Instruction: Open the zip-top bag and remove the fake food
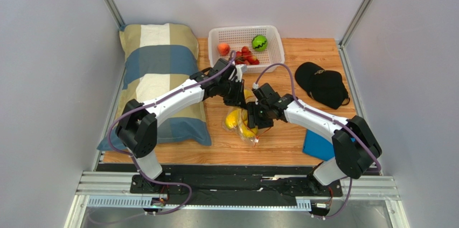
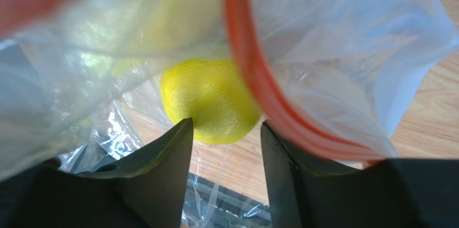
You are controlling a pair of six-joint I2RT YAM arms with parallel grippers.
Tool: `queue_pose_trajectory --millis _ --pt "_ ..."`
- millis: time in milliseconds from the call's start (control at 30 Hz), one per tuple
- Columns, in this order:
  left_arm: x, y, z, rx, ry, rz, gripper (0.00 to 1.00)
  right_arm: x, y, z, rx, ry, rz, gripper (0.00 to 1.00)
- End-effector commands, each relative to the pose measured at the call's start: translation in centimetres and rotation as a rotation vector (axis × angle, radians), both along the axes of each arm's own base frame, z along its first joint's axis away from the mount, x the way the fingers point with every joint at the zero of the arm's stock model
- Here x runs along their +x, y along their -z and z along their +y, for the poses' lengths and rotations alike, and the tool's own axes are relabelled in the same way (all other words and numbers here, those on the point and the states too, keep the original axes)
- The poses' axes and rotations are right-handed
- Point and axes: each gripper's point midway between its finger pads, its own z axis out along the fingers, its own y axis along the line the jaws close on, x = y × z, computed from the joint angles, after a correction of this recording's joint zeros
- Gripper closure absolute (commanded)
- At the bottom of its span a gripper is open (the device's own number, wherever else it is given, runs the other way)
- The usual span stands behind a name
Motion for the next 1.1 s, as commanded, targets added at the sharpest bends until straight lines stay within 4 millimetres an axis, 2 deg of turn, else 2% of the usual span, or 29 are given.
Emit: queue_pose_trajectory --millis 0,167,333,400,467,500,533,600,633,667,733,767,900,967,1000,1067 --pt "0.0 -1.2 -1.7 -0.071 0.021 -0.01 1.0 1.4 -0.1 1.4 0.067 0.009 -0.078 0.45" --pt "-0.3 -0.7 -1.7 -0.066 0.028 0.004 1.0 1.4 1.0 3.1 0.147 0.016 -0.063 0.38" --pt "-0.8 -0.2 -1.3 -0.054 0.032 0.016 1.0 1.4 3.1 3.1 0.131 0.026 -0.043 0.36" --pt "-0.9 0.0 -1.1 -0.048 0.032 0.017 1.0 1.7 3.1 3.3 0.131 0.026 -0.047 0.41" --pt "-1.1 0.1 -0.9 -0.044 0.031 0.017 1.0 1.5 2.6 3.2 0.129 0.024 -0.039 0.57" --pt "-1.1 0.1 -0.8 -0.042 0.03 0.011 1.0 1.5 2.0 3.3 0.136 0.022 -0.043 0.62" --pt "-1.1 0.1 -0.7 -0.04 0.031 0.01 1.0 1.7 0.4 3.5 0.159 0.019 -0.069 0.72" --pt "-1.0 0.2 -0.5 -0.031 0.028 -0.001 1.0 1.3 -0.9 3.1 0.157 0.017 -0.074 0.83" --pt "-0.8 0.2 -0.5 -0.029 0.025 -0.005 1.0 1.5 -2.3 3.1 0.168 0.017 -0.096 0.95" --pt "-0.6 0.2 -0.4 -0.03 0.02 -0.01 1.0 0.8 -3.3 2.4 0.159 0.017 -0.096 1.0" --pt "-0.3 0.2 -0.2 -0.026 0.012 -0.015 1.0 0.6 -4.8 1.7 0.149 0.026 -0.12 1.0" --pt "0.1 0.1 0.2 -0.023 0.001 -0.022 1.0 0.3 -6.3 1.0 0.144 0.035 -0.139 1.0" --pt "1.0 0.2 1.3 -0.003 -0.03 -0.04 1.0 -0.6 -9.2 -0.7 0.137 0.058 -0.184 1.0" --pt "1.3 0.2 1.8 0.002 -0.037 -0.049 1.0 -0.9 -10.4 -1.3 0.144 0.063 -0.207 1.0" --pt "1.2 0.1 1.8 0.004 -0.036 -0.049 1.0 -0.8 -11.9 -1.3 0.172 0.06 -0.248 1.0" --pt "1.1 0.2 2.0 0.005 -0.038 -0.045 1.0 -0.4 -13.5 -1.0 0.201 0.053 -0.29 1.0"
